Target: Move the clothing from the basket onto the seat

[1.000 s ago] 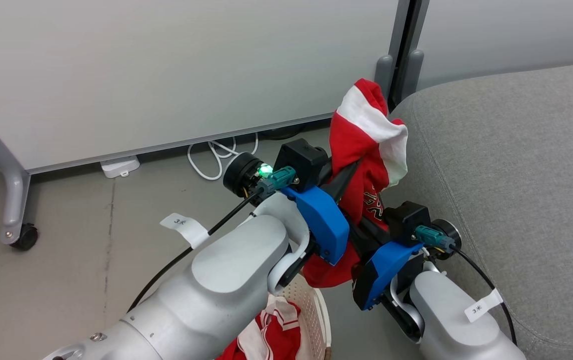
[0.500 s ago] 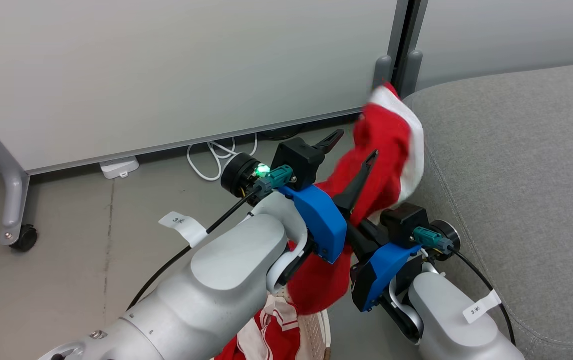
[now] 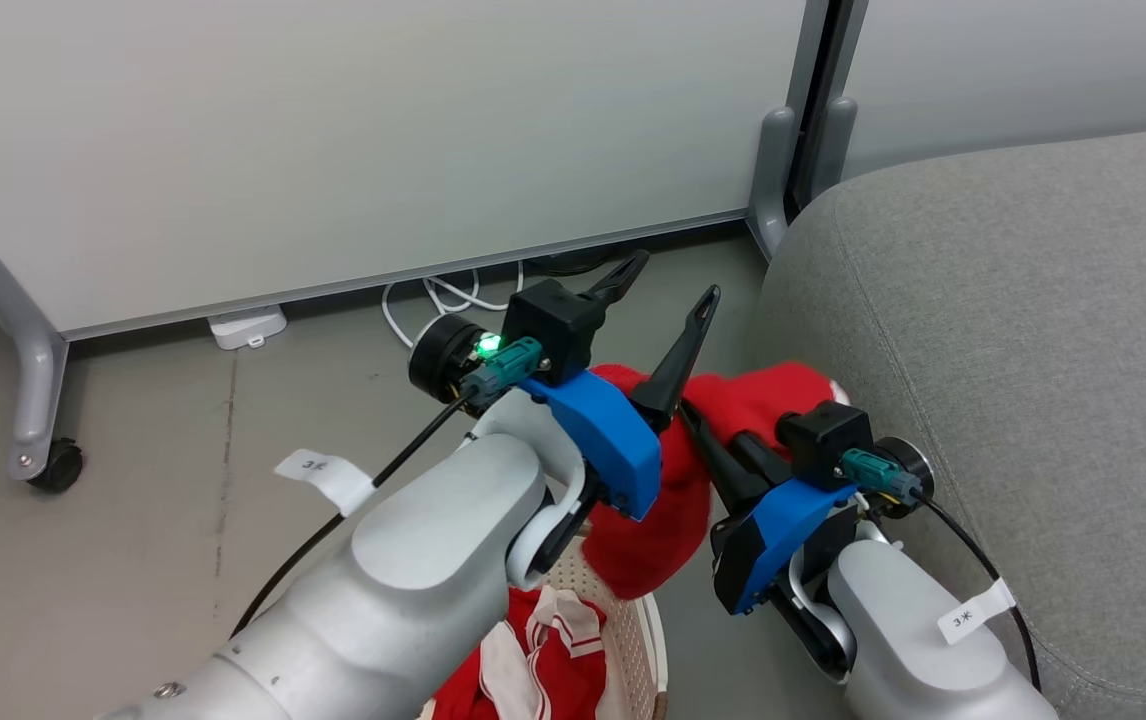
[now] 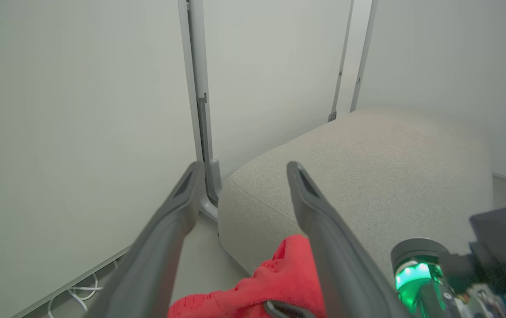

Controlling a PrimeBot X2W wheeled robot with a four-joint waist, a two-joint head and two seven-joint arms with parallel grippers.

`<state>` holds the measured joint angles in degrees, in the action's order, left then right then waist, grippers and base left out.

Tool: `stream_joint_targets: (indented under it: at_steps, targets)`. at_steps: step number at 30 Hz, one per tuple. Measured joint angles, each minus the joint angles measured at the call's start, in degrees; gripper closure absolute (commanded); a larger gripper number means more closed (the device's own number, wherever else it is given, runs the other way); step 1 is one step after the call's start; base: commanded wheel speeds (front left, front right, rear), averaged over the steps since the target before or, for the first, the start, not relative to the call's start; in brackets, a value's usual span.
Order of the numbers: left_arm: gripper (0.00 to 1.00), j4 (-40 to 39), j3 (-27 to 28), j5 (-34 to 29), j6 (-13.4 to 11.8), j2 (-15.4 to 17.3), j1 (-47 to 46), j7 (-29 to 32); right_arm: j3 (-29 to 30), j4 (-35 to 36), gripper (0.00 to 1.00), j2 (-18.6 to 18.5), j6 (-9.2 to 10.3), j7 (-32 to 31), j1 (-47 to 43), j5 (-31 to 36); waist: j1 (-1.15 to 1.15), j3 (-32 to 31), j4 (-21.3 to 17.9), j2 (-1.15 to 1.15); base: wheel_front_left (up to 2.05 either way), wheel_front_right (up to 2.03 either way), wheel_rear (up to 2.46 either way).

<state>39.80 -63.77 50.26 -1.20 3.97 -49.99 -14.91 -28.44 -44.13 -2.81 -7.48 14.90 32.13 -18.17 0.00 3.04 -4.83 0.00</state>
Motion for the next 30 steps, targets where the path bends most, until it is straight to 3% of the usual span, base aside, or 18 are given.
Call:
stream_joint_targets:
  at_steps: [13, 20, 30]
  targets:
    - [0.00, -17.1, 20.0, -15.0, 1.7, 7.5, 18.5, -0.1, 7.0, 3.8, 1.00, 0.0, 0.00, 0.0, -2.6, 4.8, 0.00, 0.7, 0.4, 0.00, 0.00, 0.00, 0.00]
    - [0.00, -23.0, 32.1, -22.5, 3.3, 8.1, 31.7, -0.1, 8.4, 8.3, 1.00, 0.0, 0.00, -1.3, -5.4, 5.4, 0.00, 0.4, -0.1, 0.00, 0.00, 0.00, 0.00]
    - [0.00, -25.4, 43.3, -29.6, 5.9, 6.8, 43.1, -0.1, 9.3, 15.8, 1.00, 0.0, 0.00, -4.3, -10.7, 7.7, 0.00, 0.2, -0.3, 0.00, 0.00, 0.00, 0.00]
